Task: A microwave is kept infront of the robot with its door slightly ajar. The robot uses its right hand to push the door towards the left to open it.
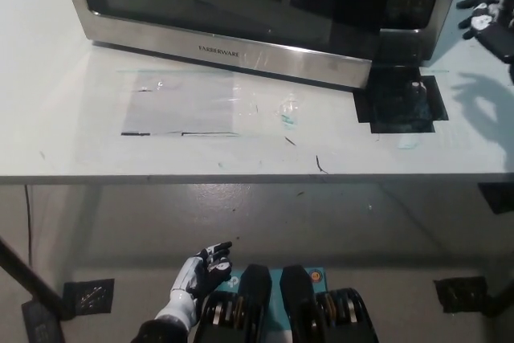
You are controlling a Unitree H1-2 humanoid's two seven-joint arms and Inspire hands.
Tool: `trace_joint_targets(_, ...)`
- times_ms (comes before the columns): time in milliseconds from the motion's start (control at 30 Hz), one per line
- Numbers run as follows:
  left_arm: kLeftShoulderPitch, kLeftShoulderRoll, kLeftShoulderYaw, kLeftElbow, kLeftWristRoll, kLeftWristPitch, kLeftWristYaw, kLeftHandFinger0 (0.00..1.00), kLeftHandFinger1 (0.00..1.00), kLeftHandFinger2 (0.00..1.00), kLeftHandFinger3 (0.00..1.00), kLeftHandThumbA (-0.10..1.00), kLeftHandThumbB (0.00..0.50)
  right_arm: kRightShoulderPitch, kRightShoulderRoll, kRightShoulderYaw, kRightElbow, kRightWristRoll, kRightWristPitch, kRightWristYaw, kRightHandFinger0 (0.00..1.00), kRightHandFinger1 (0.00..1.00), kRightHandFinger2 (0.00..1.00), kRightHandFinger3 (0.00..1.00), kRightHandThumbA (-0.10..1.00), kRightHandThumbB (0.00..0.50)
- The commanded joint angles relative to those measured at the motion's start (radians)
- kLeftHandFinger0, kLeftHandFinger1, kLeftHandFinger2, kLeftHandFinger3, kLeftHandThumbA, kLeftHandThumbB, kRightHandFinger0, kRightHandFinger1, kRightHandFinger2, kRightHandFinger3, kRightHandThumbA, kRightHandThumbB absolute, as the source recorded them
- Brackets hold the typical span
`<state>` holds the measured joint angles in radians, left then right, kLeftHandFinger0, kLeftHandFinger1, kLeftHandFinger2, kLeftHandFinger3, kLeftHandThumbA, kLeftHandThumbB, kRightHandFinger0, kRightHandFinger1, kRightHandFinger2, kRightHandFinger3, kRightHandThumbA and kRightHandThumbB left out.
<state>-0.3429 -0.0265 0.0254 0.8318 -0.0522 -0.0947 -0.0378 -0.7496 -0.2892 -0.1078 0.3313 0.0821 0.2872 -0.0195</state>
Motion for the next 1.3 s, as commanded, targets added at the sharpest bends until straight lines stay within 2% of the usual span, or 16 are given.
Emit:
trace_joint_targets(0,-0.031,0.003,-0.009,-0.019,0.004,-0.024,-0.013,0.87,0.87,0.9,0.8,0.21,0.305,-0.088,0.014,0.008,0.066,-0.042,-0.086,-0.037,0.33,0.36,0.47,0.72,0.0,0.146)
trace_joint_targets(33,-0.032,0.003,-0.011,-0.016,0.004,-0.027,-0.015,0.87,0.87,0.89,0.79,0.21,0.304,-0.088,0.014,0.006,0.071,-0.045,-0.086,-0.039,0.33,0.36,0.46,0.71,0.02,0.145)
trace_joint_targets(100,-0.031,0.005,-0.019,-0.024,0.012,-0.017,-0.013,0.96,0.93,0.94,0.81,0.22,0.307,-0.108,0.022,0.035,0.14,-0.08,-0.114,-0.047,0.28,0.33,0.43,0.64,0.04,0.163)
trace_joint_targets(167,-0.035,0.006,-0.02,-0.016,0.011,-0.021,-0.013,0.91,0.89,0.91,0.77,0.23,0.321,-0.135,0.037,0.042,0.194,-0.085,-0.12,-0.058,0.26,0.3,0.41,0.61,0.03,0.184)
trace_joint_targets(233,-0.042,0.009,-0.023,-0.001,0.012,-0.033,-0.016,0.94,0.92,0.94,0.81,0.25,0.317,-0.171,0.055,0.043,0.257,-0.08,-0.143,-0.066,0.24,0.28,0.38,0.58,0.03,0.206)
trace_joint_targets(333,-0.045,0.011,-0.024,0.006,0.01,-0.044,-0.022,0.93,0.92,0.94,0.81,0.24,0.307,-0.188,0.061,0.047,0.285,-0.09,-0.156,-0.071,0.25,0.29,0.38,0.58,0.06,0.211)
trace_joint_targets(433,-0.039,0.013,-0.029,-0.009,0.018,-0.023,-0.019,0.94,0.93,0.94,0.8,0.26,0.302,-0.215,0.074,0.089,0.313,-0.128,-0.19,-0.074,0.24,0.3,0.38,0.64,0.09,0.192)
trace_joint_targets(500,-0.034,0.007,-0.017,-0.017,-0.002,-0.02,-0.025,0.91,0.9,0.93,0.79,0.22,0.303,-0.231,0.099,0.105,0.311,-0.135,-0.177,-0.079,0.24,0.29,0.37,0.63,0.11,0.191)
trace_joint_targets(667,-0.035,0.007,-0.018,-0.019,0.004,-0.009,-0.019,0.91,0.9,0.92,0.81,0.23,0.302,-0.251,0.127,0.155,0.299,-0.174,-0.164,-0.076,0.23,0.29,0.36,0.59,0.18,0.202)
trace_joint_targets(733,-0.035,0.008,-0.018,-0.02,0.004,-0.015,-0.02,0.89,0.88,0.88,0.75,0.21,0.302,-0.259,0.143,0.166,0.3,-0.178,-0.163,-0.077,0.24,0.3,0.37,0.59,0.17,0.202)
trace_joint_targets(833,-0.042,0.008,-0.014,0.002,-0.001,-0.037,-0.024,0.88,0.86,0.87,0.75,0.21,0.298,-0.267,0.158,0.178,0.299,-0.186,-0.168,-0.076,0.22,0.29,0.36,0.57,0.2,0.216)
trace_joint_targets(967,-0.042,0.009,-0.016,0.001,0.007,-0.032,-0.016,0.93,0.9,0.9,0.77,0.22,0.3,-0.248,0.178,0.179,0.252,-0.177,-0.164,-0.063,0.19,0.26,0.34,0.57,0.22,0.226)
trace_joint_targets(1000,-0.042,0.007,-0.009,0.0,-0.006,-0.03,-0.024,0.86,0.86,0.87,0.75,0.19,0.287,-0.212,0.195,0.172,0.197,-0.146,-0.175,-0.04,0.2,0.27,0.36,0.56,0.22,0.226)
trace_joint_targets(1100,-0.045,0.013,-0.014,0.009,0.003,-0.039,-0.023,0.88,0.88,0.9,0.78,0.21,0.288,-0.144,0.214,0.191,0.081,-0.139,-0.164,-0.015,0.2,0.29,0.38,0.58,0.23,0.216)
trace_joint_targets(1167,-0.049,0.012,-0.012,0.016,0.0,-0.04,-0.024,0.86,0.86,0.88,0.75,0.21,0.299,-0.101,0.233,0.198,0.008,-0.134,-0.139,-0.011,0.19,0.28,0.37,0.54,0.23,0.232)
trace_joint_targets(1267,-0.045,0.008,-0.013,0.011,0.004,-0.039,-0.017,0.89,0.87,0.87,0.73,0.22,0.31,-0.009,0.268,0.224,-0.132,-0.12,-0.094,0.011,0.2,0.27,0.36,0.53,0.22,0.212)
